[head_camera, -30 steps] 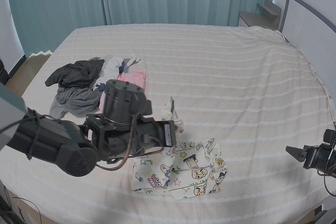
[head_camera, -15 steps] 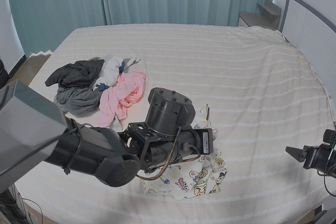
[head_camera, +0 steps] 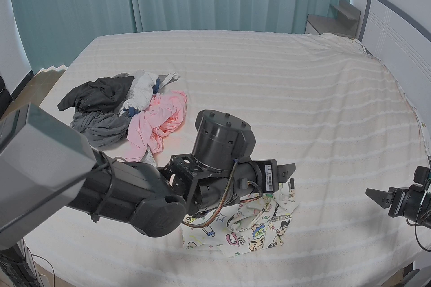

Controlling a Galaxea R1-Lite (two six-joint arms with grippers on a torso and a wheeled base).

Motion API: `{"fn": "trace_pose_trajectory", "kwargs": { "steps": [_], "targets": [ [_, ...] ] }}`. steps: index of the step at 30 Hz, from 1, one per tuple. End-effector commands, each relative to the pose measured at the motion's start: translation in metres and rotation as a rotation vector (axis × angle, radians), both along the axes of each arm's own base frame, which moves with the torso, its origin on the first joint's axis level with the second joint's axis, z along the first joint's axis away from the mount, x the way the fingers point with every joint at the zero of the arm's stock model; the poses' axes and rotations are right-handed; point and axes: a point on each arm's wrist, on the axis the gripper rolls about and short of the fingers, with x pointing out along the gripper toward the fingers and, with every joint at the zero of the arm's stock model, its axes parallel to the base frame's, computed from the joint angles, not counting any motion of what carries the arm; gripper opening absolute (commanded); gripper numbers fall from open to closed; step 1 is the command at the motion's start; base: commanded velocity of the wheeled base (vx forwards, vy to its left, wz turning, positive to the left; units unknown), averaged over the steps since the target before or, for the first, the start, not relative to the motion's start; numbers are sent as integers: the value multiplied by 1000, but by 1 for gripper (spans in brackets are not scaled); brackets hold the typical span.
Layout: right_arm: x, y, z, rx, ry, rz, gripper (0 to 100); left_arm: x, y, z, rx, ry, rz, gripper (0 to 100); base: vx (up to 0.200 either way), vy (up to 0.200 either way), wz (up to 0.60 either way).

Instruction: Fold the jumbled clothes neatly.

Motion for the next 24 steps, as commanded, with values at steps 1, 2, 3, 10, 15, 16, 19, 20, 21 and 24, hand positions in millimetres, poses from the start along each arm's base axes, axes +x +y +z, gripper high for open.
{"fn": "trace_pose_trajectory", "kwargs": {
  "steps": [1, 2, 3, 10, 15, 16, 19, 20, 21, 24],
  "targets": [
    [1, 0, -1, 0, 8, 1, 100, 3, -3, -1, -5, -5, 2, 100, 0, 0, 0],
    [1, 0, -1, -2, 7, 2, 100, 3, -2, 0, -5, -7, 8, 100, 0, 0, 0],
    [0, 0, -2, -2, 9, 2, 100, 3, -2, 0, -4, -8, 11, 100, 0, 0, 0],
    [-4, 7, -5, 8, 19, 82, 100, 16, 35, 8, 7, -53, 180, 100, 0, 0, 0],
    [10, 20, 2, 17, 24, 180, 100, 8, 88, 10, 23, -15, 253, 100, 0, 0, 0],
    [27, 32, 5, 6, 45, 224, 100, 1, 114, 7, -3, 18, 305, 100, 0, 0, 0],
    [54, 57, 4, 0, 96, 302, 100, -18, 142, -3, -103, 80, 376, 100, 0, 0, 0],
    [64, 66, 0, -10, 128, 323, 100, -22, 153, -8, -133, 100, 404, 100, 0, 0, 0],
    [74, 76, -6, -26, 154, 334, 100, -26, 165, -14, -157, 120, 429, 100, 0, 0, 0],
    [98, 105, -20, -84, 199, 340, 100, -36, 194, -35, -185, 172, 469, 100, 0, 0, 0]
  ]
}}
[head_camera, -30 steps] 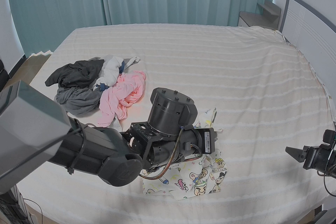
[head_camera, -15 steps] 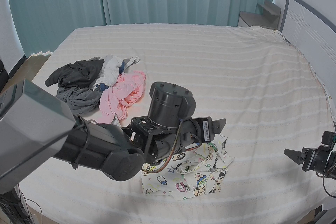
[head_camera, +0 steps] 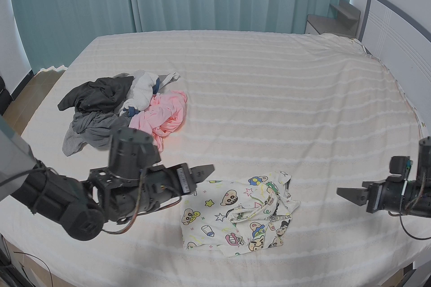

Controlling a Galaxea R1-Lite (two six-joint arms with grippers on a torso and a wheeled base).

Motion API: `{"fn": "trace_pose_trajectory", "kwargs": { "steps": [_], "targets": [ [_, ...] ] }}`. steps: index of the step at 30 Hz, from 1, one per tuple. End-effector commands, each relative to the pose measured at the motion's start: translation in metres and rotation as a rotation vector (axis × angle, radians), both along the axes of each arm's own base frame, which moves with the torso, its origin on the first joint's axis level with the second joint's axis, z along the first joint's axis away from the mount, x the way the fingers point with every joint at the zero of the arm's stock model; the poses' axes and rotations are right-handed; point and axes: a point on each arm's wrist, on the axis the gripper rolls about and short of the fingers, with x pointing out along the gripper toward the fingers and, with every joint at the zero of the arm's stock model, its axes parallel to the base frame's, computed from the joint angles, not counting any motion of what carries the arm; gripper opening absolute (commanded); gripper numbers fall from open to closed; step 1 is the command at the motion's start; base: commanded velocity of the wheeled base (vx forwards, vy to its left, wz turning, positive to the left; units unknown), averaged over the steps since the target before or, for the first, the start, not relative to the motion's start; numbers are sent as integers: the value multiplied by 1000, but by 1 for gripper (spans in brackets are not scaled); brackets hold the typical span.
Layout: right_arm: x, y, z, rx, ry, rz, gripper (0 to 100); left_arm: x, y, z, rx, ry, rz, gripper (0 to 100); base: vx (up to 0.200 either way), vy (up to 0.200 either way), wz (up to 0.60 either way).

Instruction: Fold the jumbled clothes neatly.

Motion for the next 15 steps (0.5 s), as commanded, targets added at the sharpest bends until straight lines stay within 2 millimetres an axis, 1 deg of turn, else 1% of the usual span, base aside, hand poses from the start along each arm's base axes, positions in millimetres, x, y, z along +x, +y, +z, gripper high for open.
{"fn": "trace_pose_trajectory", "kwargs": {
  "steps": [1, 2, 3, 5, 6, 7, 8, 11, 12, 13, 15],
  "targets": [
    [70, 80, -31, -114, 143, 129, 100, -36, 88, -21, -155, 72, 169, 100, 0, 0, 0],
    [75, 91, -34, -131, 143, 139, 100, -41, 96, -27, -165, 87, 178, 100, 0, 0, 0],
    [75, 93, -35, -133, 145, 142, 100, -41, 97, -28, -166, 89, 179, 100, 0, 0, 0],
    [80, 123, -40, -177, 148, 189, 100, -46, 111, -43, -213, 119, 218, 100, 0, 0, 0],
    [81, 132, -42, -199, 168, 204, 100, -46, 114, -48, -225, 125, 235, 100, 0, 0, 0],
    [82, 134, -42, -203, 171, 208, 100, -45, 115, -48, -226, 126, 236, 100, 0, 0, 0],
    [85, 148, -47, -248, 218, 225, 100, -43, 118, -57, -223, 123, 255, 100, 0, 0, 0],
    [87, 163, -50, -298, 254, 238, 100, -43, 121, -63, -235, 100, 264, 100, 0, 0, 0],
    [87, 163, -50, -298, 254, 238, 100, -43, 121, -63, -235, 100, 264, 100, 0, 0, 0],
    [86, 175, -51, -338, 261, 245, 100, -45, 122, -68, -236, 101, 261, 100, 0, 0, 0],
    [83, 185, -52, -366, 275, 242, 100, -45, 122, -72, -238, 95, 263, 100, 0, 0, 0]
  ]
}}
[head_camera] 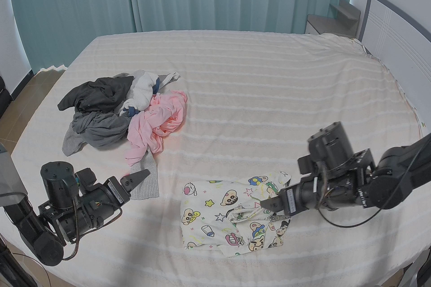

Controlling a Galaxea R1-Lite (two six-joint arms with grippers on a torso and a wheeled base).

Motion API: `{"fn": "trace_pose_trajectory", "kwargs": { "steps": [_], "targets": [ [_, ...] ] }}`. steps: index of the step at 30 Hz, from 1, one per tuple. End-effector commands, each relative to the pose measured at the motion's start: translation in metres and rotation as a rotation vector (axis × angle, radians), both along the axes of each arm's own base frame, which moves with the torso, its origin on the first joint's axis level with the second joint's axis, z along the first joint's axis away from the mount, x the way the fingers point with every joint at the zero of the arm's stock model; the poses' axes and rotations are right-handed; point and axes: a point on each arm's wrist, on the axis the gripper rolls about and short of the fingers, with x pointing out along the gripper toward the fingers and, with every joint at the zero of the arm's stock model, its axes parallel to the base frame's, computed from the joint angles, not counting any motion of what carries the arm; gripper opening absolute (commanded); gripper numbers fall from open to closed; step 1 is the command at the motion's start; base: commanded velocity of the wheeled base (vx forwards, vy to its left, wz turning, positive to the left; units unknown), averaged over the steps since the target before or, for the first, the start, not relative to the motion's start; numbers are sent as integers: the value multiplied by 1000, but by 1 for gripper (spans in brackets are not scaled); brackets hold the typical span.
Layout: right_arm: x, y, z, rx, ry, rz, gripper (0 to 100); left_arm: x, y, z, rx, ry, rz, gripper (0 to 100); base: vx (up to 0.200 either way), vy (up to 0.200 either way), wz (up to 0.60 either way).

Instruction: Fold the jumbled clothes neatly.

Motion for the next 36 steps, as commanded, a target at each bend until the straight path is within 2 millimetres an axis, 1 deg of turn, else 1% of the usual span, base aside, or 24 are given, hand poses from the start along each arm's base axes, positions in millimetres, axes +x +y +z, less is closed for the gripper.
{"fn": "trace_pose_trajectory", "kwargs": {
  "steps": [1, 2, 3, 4, 6, 9, 11, 16, 17, 22, 23, 24, 29, 32, 36],
  "targets": [
    [1, 58, -31, -125, 92, 48, 100, -8, 15, -37, 13, 139, 44, 100, 0, 0, 0],
    [-1, 62, -34, -112, 120, 22, 100, -8, 16, -39, 13, 141, 47, 100, 0, 0, 0],
    [-1, 62, -34, -112, 120, 22, 100, -8, 16, -39, 13, 141, 47, 100, 0, 0, 0],
    [-2, 69, -32, -68, 162, -36, 100, -8, 16, -43, 17, 149, 49, 100, 0, 0, 0],
    [-1, 71, -28, -35, 203, -86, 100, -9, 17, -46, 23, 166, 52, 100, 0, 0, 0],
    [0, 72, -25, -3, 248, -127, 100, -9, 17, -47, 23, 168, 54, 100, 0, 0, 0],
    [3, 74, -18, 68, 304, -213, 100, -9, 17, -46, 23, 166, 54, 100, 0, 0, 0],
    [6, 77, -16, 93, 361, -298, 100, -9, 17, -47, 24, 168, 55, 100, 0, 0, 0],
    [9, 80, -16, 117, 374, -326, 100, -9, 17, -47, 24, 168, 55, 100, 0, 0, 0],
    [18, 90, -30, 160, 433, -396, 100, -9, 17, -47, 25, 167, 58, 100, 0, 0, 0],
    [18, 90, -30, 160, 433, -396, 100, -9, 17, -47, 25, 167, 58, 100, 0, 0, 0],
    [23, 91, -38, 156, 450, -417, 100, -9, 17, -47, 25, 169, 58, 100, 0, 0, 0],
    [32, 90, -51, 134, 475, -458, 100, -8, 17, -50, 29, 184, 60, 100, 0, 0, 0],
    [37, 89, -54, 129, 484, -470, 100, -8, 17, -51, 30, 187, 60, 100, 0, 0, 0],
    [50, 90, -55, 149, 486, -503, 100, -8, 17, -51, 31, 188, 60, 100, 0, 0, 0]
  ]
}}
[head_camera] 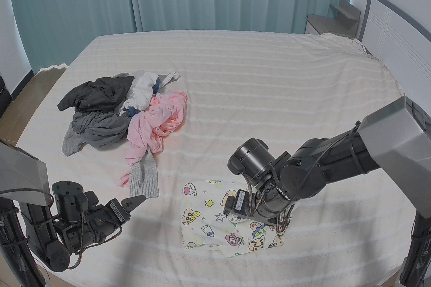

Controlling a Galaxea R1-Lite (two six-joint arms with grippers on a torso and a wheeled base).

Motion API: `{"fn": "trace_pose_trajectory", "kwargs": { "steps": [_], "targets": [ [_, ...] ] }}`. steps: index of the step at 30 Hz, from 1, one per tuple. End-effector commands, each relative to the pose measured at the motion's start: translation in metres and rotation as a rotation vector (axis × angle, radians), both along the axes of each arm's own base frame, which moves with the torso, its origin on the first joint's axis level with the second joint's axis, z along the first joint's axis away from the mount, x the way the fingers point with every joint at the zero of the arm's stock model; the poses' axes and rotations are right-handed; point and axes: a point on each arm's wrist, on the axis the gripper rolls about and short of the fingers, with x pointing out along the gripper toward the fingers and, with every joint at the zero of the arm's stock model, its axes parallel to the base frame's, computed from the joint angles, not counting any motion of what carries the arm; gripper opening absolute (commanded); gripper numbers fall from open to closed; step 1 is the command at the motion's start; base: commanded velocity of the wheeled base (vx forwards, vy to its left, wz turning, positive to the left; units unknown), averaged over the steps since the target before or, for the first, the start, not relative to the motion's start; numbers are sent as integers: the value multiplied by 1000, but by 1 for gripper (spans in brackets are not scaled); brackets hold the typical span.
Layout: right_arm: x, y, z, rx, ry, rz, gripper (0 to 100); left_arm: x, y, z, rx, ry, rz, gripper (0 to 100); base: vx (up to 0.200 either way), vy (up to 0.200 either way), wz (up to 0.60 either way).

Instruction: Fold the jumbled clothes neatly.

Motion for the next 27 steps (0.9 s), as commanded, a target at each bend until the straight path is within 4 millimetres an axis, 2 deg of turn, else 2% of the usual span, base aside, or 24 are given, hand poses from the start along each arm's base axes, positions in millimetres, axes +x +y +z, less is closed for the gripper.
{"fn": "trace_pose_trajectory", "kwargs": {
  "steps": [1, 4, 8, 9, 18, 25, 27],
  "targets": [
    [13, 1, -8, -1, 9, -31, 100, -2, 0, -1, 1, 6, 0, 100, 0, 0, 0],
    [25, 0, -6, 2, 16, -70, 100, -2, 1, -1, 1, 6, 4, 100, 0, 0, 0],
    [25, 0, -11, -19, 40, -74, 100, -1, 3, -1, 1, 5, 11, 100, 0, 0, 0],
    [24, -1, -12, -24, 45, -75, 0, -1, 4, -1, 0, 3, 15, 100, 0, 0, 0],
    [20, -4, -10, -44, 65, -74, 0, -1, 4, -1, 1, 5, 15, 100, 0, 0, 0],
    [5, -22, 4, -73, 95, -74, 0, -1, 3, -3, 2, 9, 15, 100, 0, 0, 0],
    [-2, -32, 5, -87, 115, -70, 0, -1, 3, -3, 4, 12, 14, 100, 0, 0, 0]
  ]
}}
